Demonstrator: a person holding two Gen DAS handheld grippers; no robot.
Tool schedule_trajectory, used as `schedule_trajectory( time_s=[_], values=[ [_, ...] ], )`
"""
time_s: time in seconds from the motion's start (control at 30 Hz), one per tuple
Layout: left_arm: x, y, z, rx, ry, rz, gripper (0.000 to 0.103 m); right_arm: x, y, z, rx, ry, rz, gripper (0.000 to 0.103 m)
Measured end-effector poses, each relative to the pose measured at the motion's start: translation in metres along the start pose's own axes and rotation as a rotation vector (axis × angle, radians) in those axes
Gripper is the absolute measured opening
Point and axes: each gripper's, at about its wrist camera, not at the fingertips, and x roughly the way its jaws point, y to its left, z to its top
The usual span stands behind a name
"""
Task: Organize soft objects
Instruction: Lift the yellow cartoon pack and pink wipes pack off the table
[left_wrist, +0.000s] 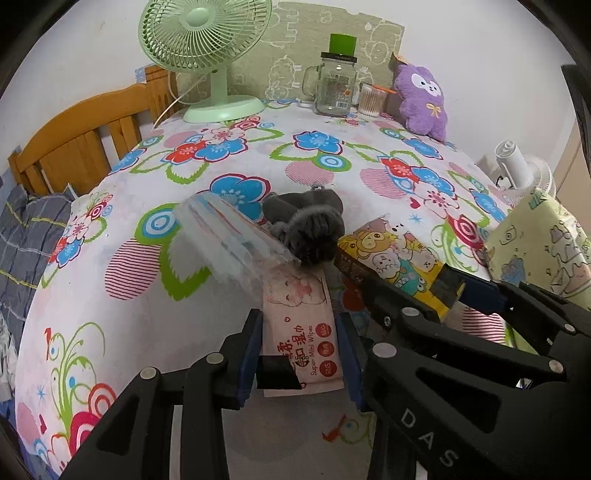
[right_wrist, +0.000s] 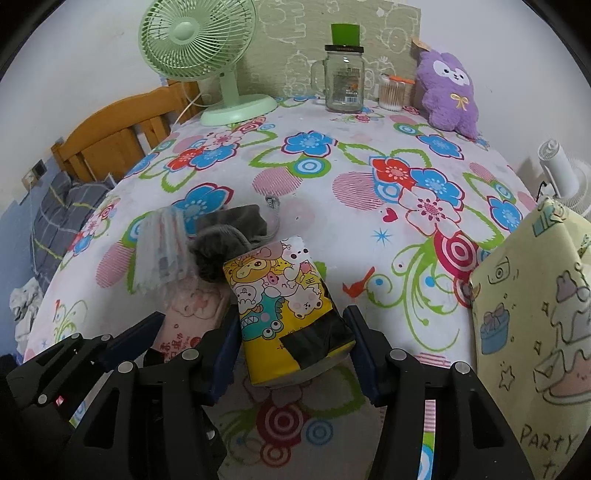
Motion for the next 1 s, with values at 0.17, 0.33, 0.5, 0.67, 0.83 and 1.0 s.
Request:
schedule_trajectory(
  time_s=[0.17,0.33,0.5,0.67,0.83,1.0],
  values=[
    [-0.012,-0.004,-0.002,0.003,-0.019,0.005,0.040,-0.013,0.000,-0.003,0.001,-0.019,0.003,0.058],
    [-0.025,-0.008,-0.003,0.009,-0.043,0.007,0.040,-0.026,-0.001,-0.004,0.003,-0.041,0.005,0.058],
    [-0.038,-0.012,-0.003,0.015,-0.070,0.006,0.040,-0.041,-0.002,-0.005,0.003,-0.065,0.004,0.058],
    [-0.052,-0.017,-0.002,0.020,-0.098,0.007,0.040,-0.057,-0.004,-0.005,0.001,-0.094,0.003,0.058],
    [-0.069,-0.022,-0.001,0.026,-0.133,0.009,0.040,-0.075,-0.004,-0.004,0.001,-0.126,0.003,0.058],
    [-0.087,-0.027,0.002,0.033,-0.169,0.010,0.040,-0.095,-0.005,-0.002,0.001,-0.162,0.002,0.058]
  ],
)
